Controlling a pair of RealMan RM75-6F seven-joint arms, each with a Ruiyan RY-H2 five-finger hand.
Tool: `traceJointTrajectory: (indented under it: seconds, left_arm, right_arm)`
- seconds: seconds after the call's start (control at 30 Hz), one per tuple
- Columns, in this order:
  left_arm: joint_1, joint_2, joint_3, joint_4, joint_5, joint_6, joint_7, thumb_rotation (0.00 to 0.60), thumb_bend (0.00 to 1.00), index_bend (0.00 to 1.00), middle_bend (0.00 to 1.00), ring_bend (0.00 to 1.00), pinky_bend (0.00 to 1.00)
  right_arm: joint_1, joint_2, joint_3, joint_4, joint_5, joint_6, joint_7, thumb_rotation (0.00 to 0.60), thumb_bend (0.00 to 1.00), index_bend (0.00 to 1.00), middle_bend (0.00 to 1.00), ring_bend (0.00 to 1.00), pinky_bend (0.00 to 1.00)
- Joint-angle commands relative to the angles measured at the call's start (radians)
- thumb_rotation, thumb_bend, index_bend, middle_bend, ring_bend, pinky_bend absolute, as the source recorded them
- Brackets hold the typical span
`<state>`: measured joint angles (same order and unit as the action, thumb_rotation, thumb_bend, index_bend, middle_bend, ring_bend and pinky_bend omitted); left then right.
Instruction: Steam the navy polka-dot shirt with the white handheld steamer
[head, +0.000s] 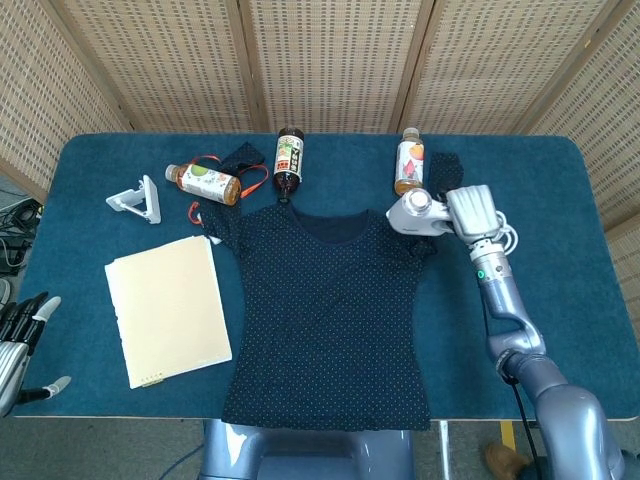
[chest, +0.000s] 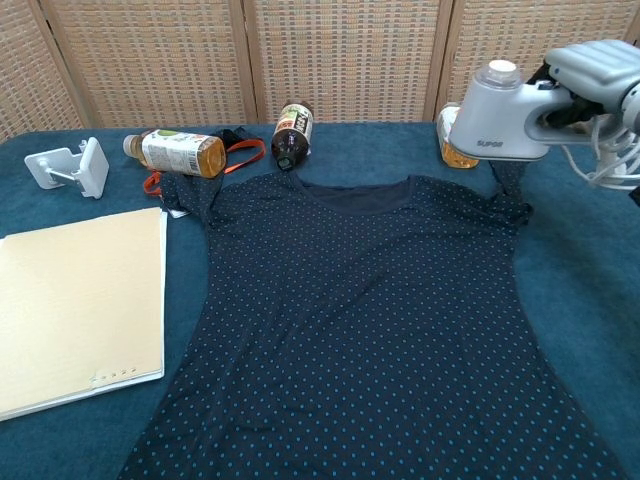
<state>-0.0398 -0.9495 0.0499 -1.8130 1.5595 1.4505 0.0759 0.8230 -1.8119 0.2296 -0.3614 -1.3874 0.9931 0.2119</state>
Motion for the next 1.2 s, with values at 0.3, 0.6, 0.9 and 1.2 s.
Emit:
traceJointTrajectory:
  seconds: [0.3,0.6,0.9,1.2]
  left_arm:
    - [0.001,-0.004,0.004,-0.006,0.008,0.001,0.012,0.600,0.00,0.00,0.00,0.00,0.00]
    - [0.000,-0.007,0.006,-0.006,0.009,-0.002,0.015,0.600,0.00,0.00,0.00,0.00,0.00]
    - [0.002,-0.003,0.006,-0.004,0.010,0.002,0.013,0.600,0.00,0.00,0.00,0.00,0.00]
    - [0.003,0.007,0.012,-0.006,0.034,0.011,-0.007,0.600,0.00,0.00,0.00,0.00,0.00]
  right_arm:
    - [-0.064,-0.005,-0.031,0.109,0.015,-0.109,-0.006,0.600,1.00,0.76,0.64,0.77,1.00]
    - [-0.076,-0.038,-0.027,0.145,0.038,-0.196,-0.042,0.600,0.60,0.48,0.49,0.62,0.76]
    - [-0.069,-0.043,-0.011,0.130,0.067,-0.260,-0.114,0.600,0.00,0.00,0.00,0.00,0.09]
    - [-0.106,0.043,0.014,-0.084,0.091,-0.174,-0.155,0.600,0.00,0.00,0.00,0.00,0.01]
